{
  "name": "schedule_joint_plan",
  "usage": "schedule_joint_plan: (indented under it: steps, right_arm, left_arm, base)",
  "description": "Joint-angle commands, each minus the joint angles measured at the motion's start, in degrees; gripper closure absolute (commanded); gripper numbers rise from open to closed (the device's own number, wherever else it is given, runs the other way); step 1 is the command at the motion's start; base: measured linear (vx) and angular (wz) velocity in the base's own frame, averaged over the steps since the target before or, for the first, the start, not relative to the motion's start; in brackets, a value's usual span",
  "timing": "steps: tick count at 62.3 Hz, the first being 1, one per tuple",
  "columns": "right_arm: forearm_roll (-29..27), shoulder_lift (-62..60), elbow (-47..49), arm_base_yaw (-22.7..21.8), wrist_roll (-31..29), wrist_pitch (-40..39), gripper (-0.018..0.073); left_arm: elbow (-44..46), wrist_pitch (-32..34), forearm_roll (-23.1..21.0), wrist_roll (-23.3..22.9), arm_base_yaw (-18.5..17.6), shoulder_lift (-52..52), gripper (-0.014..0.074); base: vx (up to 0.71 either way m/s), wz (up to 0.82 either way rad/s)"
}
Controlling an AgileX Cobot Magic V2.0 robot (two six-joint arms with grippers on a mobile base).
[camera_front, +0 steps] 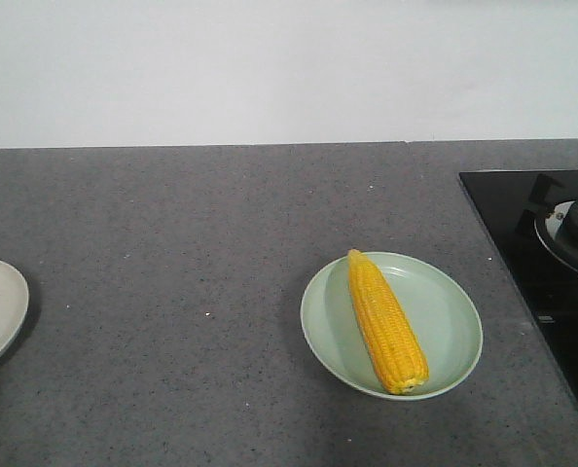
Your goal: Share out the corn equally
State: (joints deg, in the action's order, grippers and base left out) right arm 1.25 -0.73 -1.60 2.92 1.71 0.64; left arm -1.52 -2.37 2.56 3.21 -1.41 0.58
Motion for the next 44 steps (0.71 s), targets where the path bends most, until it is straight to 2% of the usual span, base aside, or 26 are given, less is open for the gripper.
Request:
schedule_joint_plan:
  steps: [1,44]
  right_arm:
    - [1.83,-0.3,-0.54,-0.28,-0.6,-4.32,0.0564]
    - [2.1,-0.3,-0.54,-0.28,-0.97,-1.58,0.0564]
  left_arm:
    - [-0.23,4.48,-0.08,-0.72,0.04,0.96,0.0603]
    - [-0.23,4.48,-0.08,-0.72,0.04,0.96,0.0603]
  base:
    - [0.0,0.0]
    - [0.0,0.0]
